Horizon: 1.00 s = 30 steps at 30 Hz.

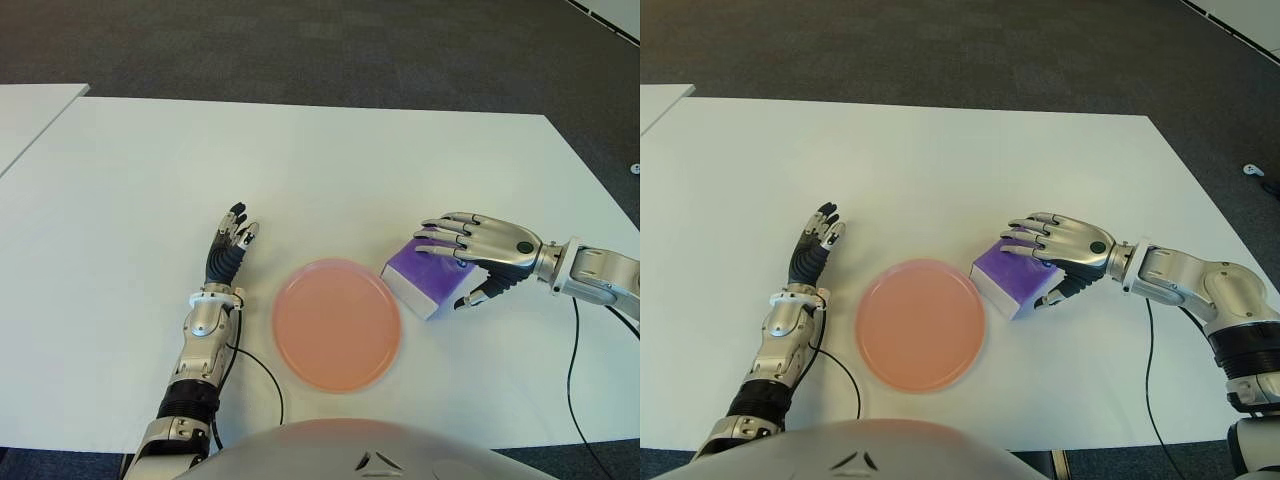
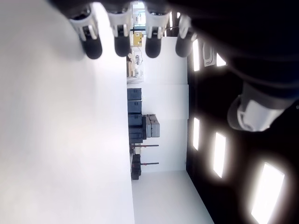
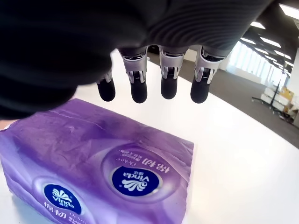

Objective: Put the tissue paper into the plate.

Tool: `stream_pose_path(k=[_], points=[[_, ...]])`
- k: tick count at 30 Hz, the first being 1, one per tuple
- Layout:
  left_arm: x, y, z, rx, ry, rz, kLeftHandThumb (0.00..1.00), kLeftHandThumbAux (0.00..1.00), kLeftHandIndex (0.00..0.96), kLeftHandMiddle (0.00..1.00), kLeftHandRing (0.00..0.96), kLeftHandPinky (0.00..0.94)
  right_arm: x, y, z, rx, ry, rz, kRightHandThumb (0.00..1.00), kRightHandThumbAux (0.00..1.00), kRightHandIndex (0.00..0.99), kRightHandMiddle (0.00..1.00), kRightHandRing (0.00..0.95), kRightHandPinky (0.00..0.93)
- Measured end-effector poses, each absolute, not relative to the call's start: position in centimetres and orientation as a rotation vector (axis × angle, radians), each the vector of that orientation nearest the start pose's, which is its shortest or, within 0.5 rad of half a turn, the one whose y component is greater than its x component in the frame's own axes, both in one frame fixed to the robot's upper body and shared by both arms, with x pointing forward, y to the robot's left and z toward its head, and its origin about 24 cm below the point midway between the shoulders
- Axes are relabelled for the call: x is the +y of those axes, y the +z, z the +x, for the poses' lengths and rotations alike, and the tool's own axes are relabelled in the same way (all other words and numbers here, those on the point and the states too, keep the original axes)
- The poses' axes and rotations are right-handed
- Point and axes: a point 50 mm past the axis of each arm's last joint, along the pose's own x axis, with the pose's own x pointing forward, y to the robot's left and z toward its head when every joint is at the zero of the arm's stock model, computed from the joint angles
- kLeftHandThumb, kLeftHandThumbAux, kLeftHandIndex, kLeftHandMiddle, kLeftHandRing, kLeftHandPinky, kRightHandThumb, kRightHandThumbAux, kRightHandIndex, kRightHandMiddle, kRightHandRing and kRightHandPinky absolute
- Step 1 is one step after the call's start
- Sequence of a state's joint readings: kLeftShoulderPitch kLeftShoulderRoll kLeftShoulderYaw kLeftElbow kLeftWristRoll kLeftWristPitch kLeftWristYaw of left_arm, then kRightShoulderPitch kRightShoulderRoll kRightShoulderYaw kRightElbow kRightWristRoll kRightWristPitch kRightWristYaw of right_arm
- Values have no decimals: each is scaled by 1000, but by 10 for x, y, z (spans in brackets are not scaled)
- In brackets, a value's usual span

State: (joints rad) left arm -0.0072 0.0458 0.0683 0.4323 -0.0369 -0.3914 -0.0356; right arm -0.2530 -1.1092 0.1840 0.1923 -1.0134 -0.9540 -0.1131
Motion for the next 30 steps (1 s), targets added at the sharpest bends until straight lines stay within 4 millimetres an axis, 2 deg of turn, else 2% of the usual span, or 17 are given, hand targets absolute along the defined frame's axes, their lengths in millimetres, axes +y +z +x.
stream_pose_path(k=[12, 30], points=[[176, -17, 238, 32, 47, 10, 0, 480, 0, 0, 0, 0, -255, 121, 253, -572, 872, -1883, 354, 205, 0, 0, 0, 0], [176, -15, 237, 29, 47, 10, 0, 475, 0, 0, 0, 0, -249, 115, 265, -582, 835, -1827, 373, 227, 0, 0, 0, 0]])
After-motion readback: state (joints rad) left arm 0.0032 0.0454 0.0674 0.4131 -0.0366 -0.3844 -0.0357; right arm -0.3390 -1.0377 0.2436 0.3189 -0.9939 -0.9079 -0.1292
